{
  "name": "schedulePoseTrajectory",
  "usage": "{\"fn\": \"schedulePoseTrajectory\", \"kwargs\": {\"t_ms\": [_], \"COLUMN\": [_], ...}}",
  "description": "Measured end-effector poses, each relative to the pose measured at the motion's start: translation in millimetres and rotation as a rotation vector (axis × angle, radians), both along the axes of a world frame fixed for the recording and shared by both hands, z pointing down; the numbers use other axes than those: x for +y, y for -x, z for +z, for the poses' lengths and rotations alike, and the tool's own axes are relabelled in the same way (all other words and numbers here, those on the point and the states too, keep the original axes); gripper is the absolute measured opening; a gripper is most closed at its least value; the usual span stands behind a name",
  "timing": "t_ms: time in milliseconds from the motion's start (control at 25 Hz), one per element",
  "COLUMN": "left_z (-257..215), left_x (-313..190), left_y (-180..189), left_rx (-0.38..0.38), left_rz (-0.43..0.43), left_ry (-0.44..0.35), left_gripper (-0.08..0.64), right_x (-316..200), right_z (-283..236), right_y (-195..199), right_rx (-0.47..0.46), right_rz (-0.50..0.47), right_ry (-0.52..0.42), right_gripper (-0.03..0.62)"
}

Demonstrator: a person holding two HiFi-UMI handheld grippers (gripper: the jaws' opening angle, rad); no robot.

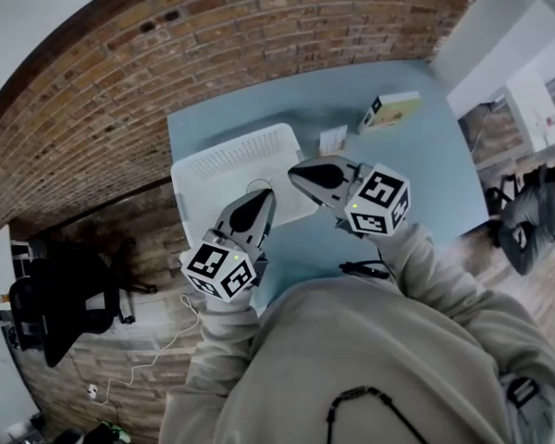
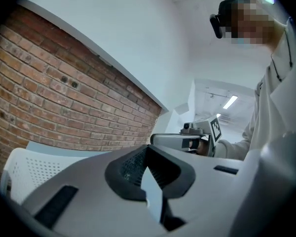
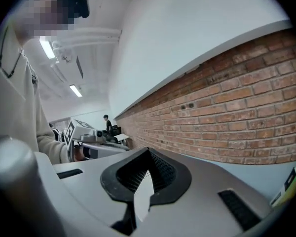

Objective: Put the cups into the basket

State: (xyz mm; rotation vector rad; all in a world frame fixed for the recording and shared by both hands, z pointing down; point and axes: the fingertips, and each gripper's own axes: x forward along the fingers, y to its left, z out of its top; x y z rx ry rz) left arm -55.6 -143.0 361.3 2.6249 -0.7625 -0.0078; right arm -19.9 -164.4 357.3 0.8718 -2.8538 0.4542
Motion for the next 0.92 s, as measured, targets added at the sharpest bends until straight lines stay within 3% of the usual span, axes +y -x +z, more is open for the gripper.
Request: {"fn": "schedulePoseTrajectory", "kwargs": {"t_ms": [160, 440, 920], "left_z": [-15, -22, -33], "left_x": [2, 5, 5], "left_y": [-5, -14, -6], "left_rx": [0.004, 0.004, 0.006], "left_rz": [0.011, 0.015, -0.003], "left_ry": [-0.019, -0.020, -0.029], "left_gripper": [-0.005, -0.005, -0.005], "right_x": [12, 19, 22], "right_z": [-17, -21, -19], "right_y": [-8, -19, -8], "right_rx": [-0.038, -0.016, -0.024], "right_rz": [-0.001, -0.005, -0.034], "right_ry": [-0.023, -0.046, -0.031], "right_gripper": [0.009, 0.009, 0.009]}}
